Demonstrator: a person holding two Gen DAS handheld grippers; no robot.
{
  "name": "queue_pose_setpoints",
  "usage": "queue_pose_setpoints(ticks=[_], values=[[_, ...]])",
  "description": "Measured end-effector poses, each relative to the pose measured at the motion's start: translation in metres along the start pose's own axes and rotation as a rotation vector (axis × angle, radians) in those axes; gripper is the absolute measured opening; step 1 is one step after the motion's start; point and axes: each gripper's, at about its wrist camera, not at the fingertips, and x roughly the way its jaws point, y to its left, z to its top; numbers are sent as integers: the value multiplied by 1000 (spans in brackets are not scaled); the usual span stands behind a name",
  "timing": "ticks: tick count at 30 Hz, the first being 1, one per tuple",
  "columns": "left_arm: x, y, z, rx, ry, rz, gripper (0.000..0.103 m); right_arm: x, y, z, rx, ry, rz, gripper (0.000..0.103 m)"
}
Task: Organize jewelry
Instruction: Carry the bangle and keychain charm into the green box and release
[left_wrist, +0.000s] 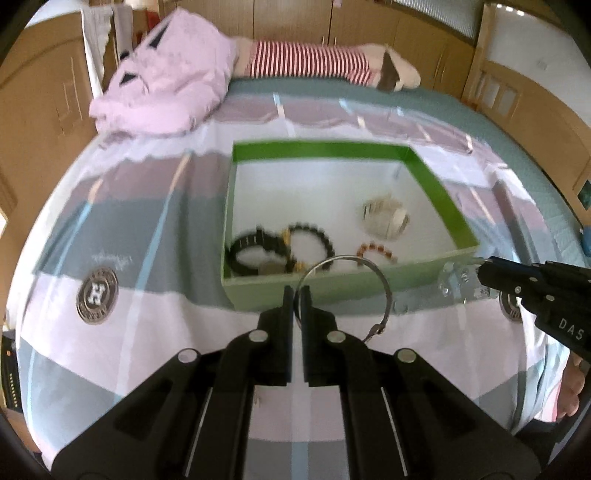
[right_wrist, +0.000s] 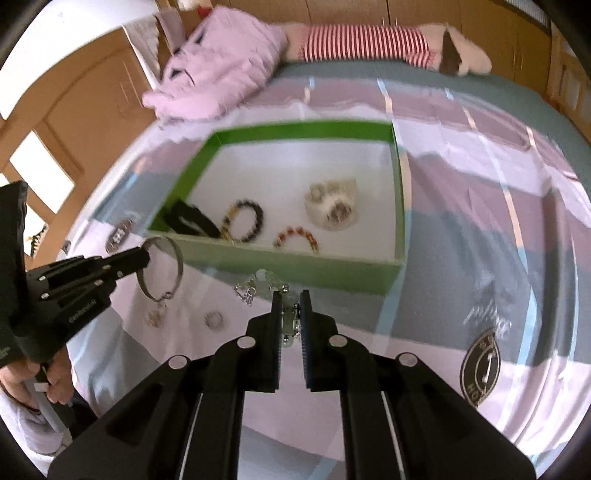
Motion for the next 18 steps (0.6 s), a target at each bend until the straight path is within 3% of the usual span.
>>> queue_pose_setpoints(ticks=[7,10,14,15,16,17,18], values=[[-2,-4,45,-2,-83,0,3,-13,4,31,25,-162,40,9],[13,-3,59,-13,-70,-3,3,-8,5,46,29,-205,39,9],[39,2,62,-33,-26,-10,6,16,-5,59,67,-182,22,9],[43,4,61,-37,-17,-10,13,25,-8,61,78,-165,4,9],[47,6,59,-42,-6,-8,21,30,-11,62,87,-150,-13,14],[48,10,58,-46,1,2,22,33,-12,61,94,-142,-19,19],[46,12,57,-50,-1,7,22,34,-13,61,107,-137,-23,35]])
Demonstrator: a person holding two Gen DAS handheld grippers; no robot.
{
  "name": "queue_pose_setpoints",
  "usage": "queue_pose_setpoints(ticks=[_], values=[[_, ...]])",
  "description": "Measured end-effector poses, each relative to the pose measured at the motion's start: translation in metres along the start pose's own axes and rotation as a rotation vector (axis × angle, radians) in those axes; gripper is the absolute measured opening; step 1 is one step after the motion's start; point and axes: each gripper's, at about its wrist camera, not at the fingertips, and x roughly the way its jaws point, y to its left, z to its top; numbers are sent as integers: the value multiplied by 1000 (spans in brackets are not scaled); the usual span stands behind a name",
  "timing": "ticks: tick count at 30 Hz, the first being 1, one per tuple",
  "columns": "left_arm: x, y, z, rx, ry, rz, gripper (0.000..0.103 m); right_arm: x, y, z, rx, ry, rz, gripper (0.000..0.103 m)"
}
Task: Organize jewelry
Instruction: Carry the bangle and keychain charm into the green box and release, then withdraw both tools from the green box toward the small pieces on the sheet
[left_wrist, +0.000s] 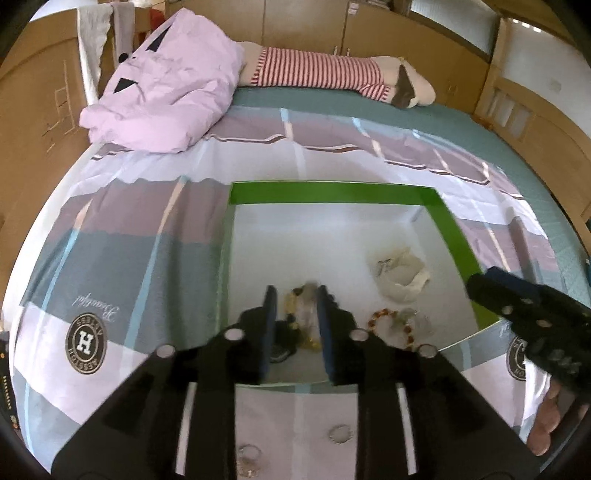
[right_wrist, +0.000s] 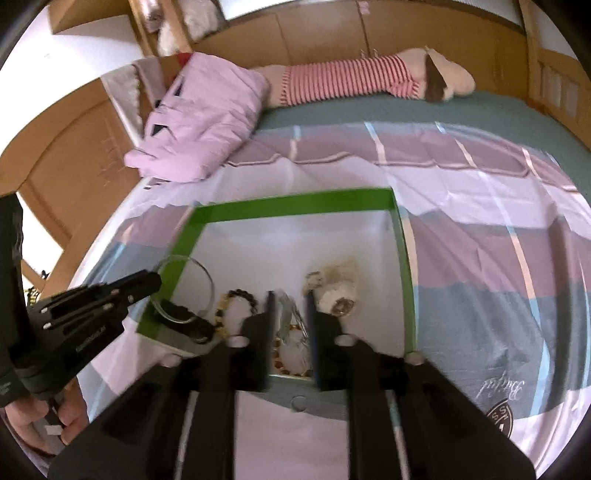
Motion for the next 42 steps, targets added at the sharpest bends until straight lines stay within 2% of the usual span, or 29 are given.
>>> queue_pose_setpoints(ticks=[1,2,4,6,9,12,15,20,23,26,28,31,33,34,35,38,40,42], values=[[-3,3,0,-3,-2,2,23,-1,-1,0,18,1,8,44],[-9,6,-1,-6,-3,-4,24,-5,-1,-1,27,-6,23,44],[-24,15,-10,-5,5,-10,37,-14,3,-2,21,-13,58,44],[-35,24,-22,8,20,17,44,-20,7,-7,13,-1,92,44],[-34,38,-45,16,112,86,44,-19,21,-27,-23,98,170,44],[-21,53,-72,6,212,106,44,-4,41,-48,-72,200,192,44],[-8,61,-93,11,290,125,44,23,64,-70,-132,302,158,44],[3,65,-111,37,354,108,44,60,98,-96,-246,360,93,43],[7,64,-116,53,372,117,44,74,109,-108,-320,400,19,35],[14,62,-121,65,397,114,44,74,108,-113,-370,421,-30,20],[17,59,-124,62,409,98,40,72,99,-112,-361,442,-46,9],[16,47,-126,75,398,33,40,64,77,-108,-325,454,-85,9],[10,34,-126,76,389,-81,40,59,61,-104,-276,453,-104,9],[5,27,-124,73,381,-175,40,55,50,-100,-236,449,-106,9],[-1,24,-121,68,365,-222,40,53,43,-98,-211,445,-105,9],[-9,30,-112,36,318,-215,44,43,22,-91,-127,427,-94,9],[-5,43,-107,-22,326,-201,44,39,12,-87,-82,417,-85,17],[4,55,-110,-85,360,-189,44,37,7,-87,-54,410,-82,18]])
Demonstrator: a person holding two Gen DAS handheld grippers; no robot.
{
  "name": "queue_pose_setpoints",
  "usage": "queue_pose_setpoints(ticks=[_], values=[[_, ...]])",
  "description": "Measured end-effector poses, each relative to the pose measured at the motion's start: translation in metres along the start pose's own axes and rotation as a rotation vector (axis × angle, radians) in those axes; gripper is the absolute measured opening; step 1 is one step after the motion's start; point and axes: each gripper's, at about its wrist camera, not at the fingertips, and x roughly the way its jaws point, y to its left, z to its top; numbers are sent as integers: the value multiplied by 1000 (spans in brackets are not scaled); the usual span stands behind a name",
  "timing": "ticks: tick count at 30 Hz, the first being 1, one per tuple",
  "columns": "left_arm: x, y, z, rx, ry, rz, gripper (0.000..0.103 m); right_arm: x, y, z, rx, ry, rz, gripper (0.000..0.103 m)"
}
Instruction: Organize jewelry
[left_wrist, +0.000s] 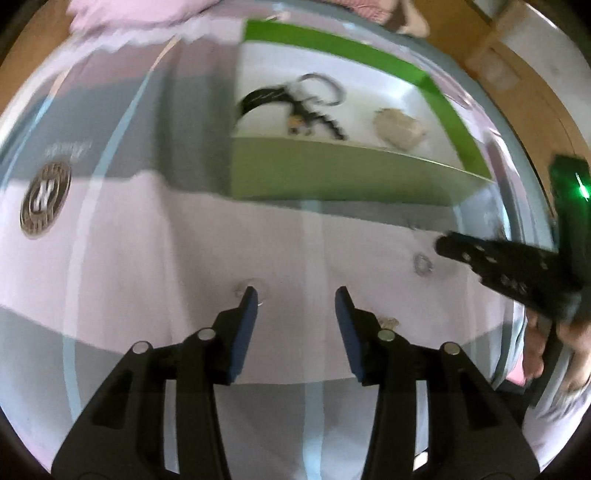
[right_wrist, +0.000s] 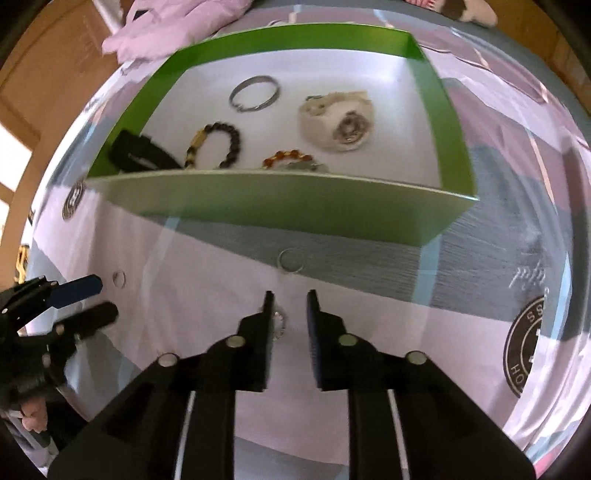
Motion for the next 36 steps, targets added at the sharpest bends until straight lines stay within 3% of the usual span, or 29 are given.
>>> queue_pose_setpoints(ticks=[3,6,10,13,16,19,21,27,34,36], values=[[6,-1,-5,17,21,52,44,0,-3,0,6,12,-7,21],[1,-2,-2,24,-9,107,56,3,4,0,-19,16,-22,38],[-7,2,5,-23,-64,136,58,-3,4,0,-38,5,-7,39],[-11,-4,7,10,-95,189,60,-9,2,3,-13,-15,23,39],[-6,-22,4,60,-95,174,62,-11,2,2,-10,-13,48,39],[0,-46,-2,128,-81,136,62,-7,-7,0,8,-6,-31,39],[8,-65,-8,175,-56,96,63,-6,-18,0,54,1,-31,39],[37,-96,-23,283,-2,142,63,-16,-34,3,126,-25,-9,39],[44,-87,-21,271,11,193,36,-4,-2,-5,20,13,38,39],[42,-83,-22,257,10,193,33,-1,7,-5,-15,17,37,39]])
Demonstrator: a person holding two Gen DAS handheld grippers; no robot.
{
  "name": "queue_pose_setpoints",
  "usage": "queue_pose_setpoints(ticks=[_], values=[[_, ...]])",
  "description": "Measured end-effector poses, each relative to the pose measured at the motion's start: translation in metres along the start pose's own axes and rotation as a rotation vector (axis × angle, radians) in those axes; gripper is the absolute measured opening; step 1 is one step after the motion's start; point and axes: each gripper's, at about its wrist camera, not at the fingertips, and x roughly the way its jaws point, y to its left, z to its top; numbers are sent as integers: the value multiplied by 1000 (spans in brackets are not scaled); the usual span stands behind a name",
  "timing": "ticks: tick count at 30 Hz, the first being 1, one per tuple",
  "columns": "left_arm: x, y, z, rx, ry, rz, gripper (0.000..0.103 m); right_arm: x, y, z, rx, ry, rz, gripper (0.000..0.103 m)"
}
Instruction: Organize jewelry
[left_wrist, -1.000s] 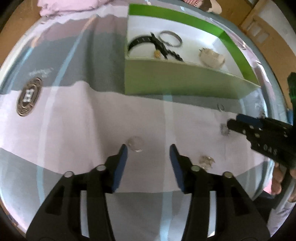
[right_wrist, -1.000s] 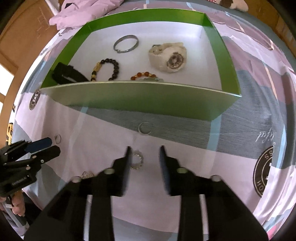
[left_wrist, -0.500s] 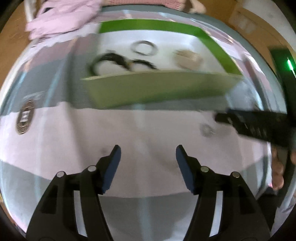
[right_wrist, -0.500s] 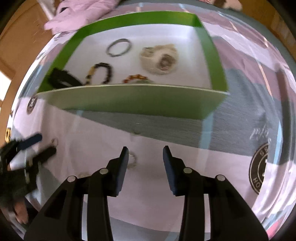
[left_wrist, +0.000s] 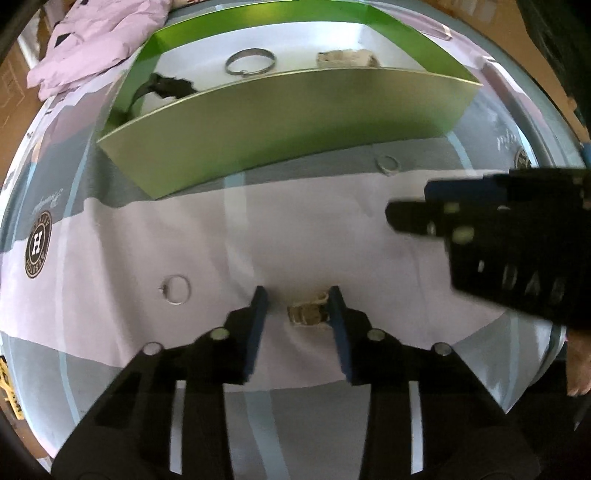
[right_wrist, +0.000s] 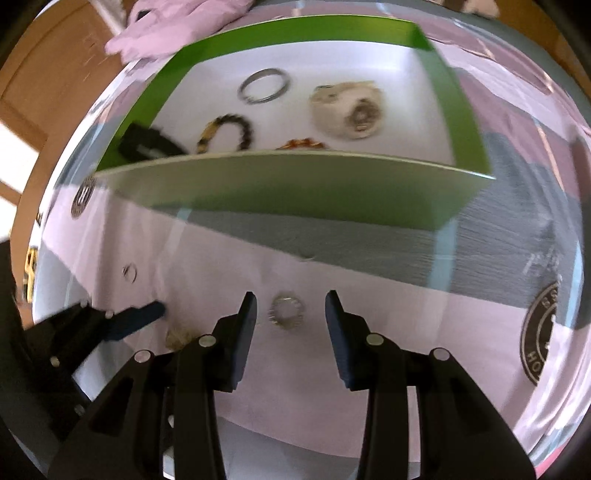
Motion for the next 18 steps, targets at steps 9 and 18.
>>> queue_pose_setpoints(ticks=[9,18], values=[[-6,38,6,-124,1,17,43,14,10,-7,-77,38,-100,24],[-9,31,8,-102,16,-9,54,-1,-11,-4,-10,17,-19,39]])
